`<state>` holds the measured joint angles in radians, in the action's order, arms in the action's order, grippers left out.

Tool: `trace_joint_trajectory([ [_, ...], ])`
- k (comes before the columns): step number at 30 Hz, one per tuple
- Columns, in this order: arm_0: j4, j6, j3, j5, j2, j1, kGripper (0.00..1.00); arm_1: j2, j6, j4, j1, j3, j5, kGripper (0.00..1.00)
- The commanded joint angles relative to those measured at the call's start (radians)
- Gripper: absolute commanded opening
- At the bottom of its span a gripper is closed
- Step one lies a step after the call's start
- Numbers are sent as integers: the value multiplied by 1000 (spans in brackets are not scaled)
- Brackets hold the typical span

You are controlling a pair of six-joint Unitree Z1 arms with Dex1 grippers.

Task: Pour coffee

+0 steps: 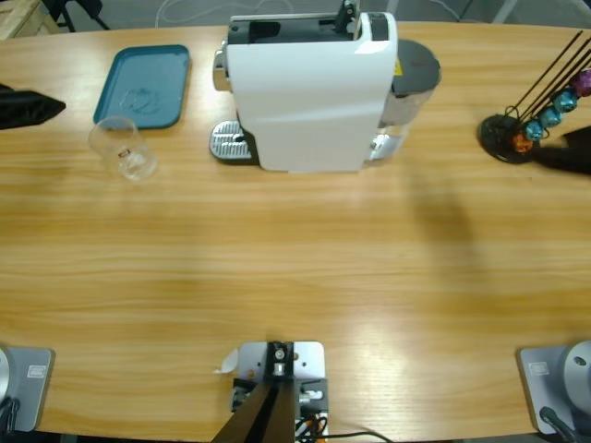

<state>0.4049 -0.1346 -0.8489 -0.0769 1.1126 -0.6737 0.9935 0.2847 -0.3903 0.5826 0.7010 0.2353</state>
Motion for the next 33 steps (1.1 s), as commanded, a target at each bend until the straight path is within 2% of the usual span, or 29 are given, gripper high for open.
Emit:
trace_joint_trajectory([
  [1, 25, 9, 41, 16, -8, -12, 945, -59, 72, 74, -198, -74, 71, 515],
  [5, 25, 8, 44, 17, -4, -12, 945, -46, -2, 165, -260, -124, 68, 515],
  [11, 19, 9, 37, 23, 57, -12, 943, 108, -75, 289, -270, -121, 66, 517],
  [14, 17, 9, 33, 25, 72, -12, 941, 167, -106, 313, -278, -86, 70, 517],
  [22, 17, 10, 34, 25, 72, -12, 941, 178, -118, 344, -326, -91, 98, 517],
  [33, 17, 13, 35, 25, 70, -12, 941, 229, -114, 420, -354, -120, 88, 517],
])
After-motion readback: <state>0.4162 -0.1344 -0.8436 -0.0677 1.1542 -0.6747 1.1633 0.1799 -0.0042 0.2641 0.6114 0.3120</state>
